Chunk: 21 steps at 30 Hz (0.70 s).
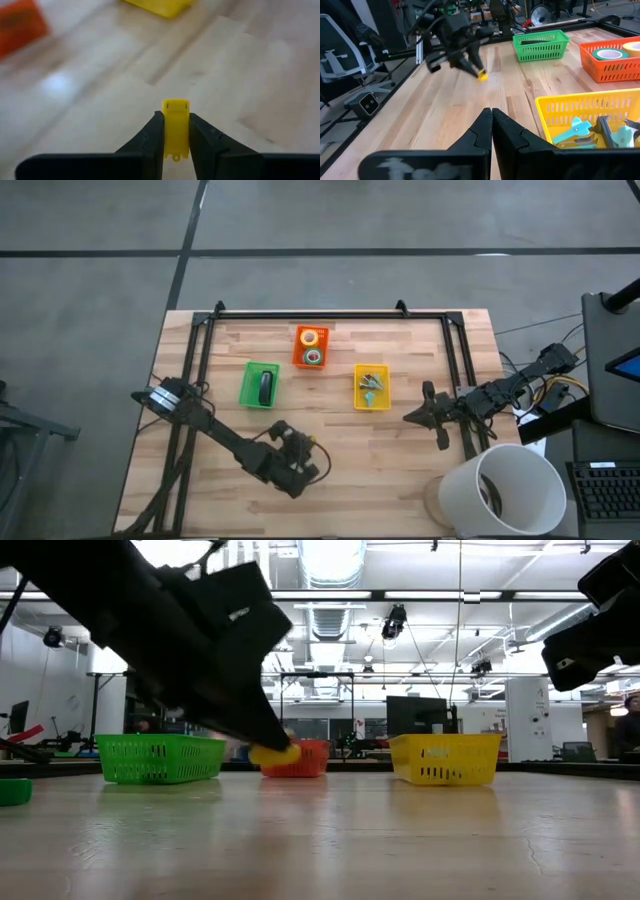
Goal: Pick and place Stapler, Stapler remover, tape
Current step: Put the yellow stapler into the green basket
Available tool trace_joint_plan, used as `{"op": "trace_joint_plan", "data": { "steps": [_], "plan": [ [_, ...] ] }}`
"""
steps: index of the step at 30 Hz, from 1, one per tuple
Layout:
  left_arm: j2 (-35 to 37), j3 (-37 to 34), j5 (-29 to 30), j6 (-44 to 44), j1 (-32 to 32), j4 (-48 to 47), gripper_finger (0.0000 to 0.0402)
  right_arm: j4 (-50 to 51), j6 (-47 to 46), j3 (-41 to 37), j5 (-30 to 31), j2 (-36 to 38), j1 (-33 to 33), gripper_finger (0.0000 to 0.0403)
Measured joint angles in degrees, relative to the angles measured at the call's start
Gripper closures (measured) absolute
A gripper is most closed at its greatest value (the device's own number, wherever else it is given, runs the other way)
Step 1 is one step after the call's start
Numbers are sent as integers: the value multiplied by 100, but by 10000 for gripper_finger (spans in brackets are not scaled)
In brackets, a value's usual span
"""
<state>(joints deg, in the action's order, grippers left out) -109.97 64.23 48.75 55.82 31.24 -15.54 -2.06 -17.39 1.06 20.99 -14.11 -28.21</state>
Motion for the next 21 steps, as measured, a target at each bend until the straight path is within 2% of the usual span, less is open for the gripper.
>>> {"op": "trace_joint_plan", "data": {
  "steps": [7, 14, 21],
  "plan": [
    [612, -4, 555, 865, -2, -1694, 323, 1, 0, 2, 0, 6, 0, 394],
    [1277, -103, 992, 2138, -26, -3756, 328, 3, 0, 2, 0, 2, 0, 394],
    [1957, -537, 1090, 3520, -126, -5056, 323, 2, 0, 2, 0, 2, 0, 394]
  ]
}}
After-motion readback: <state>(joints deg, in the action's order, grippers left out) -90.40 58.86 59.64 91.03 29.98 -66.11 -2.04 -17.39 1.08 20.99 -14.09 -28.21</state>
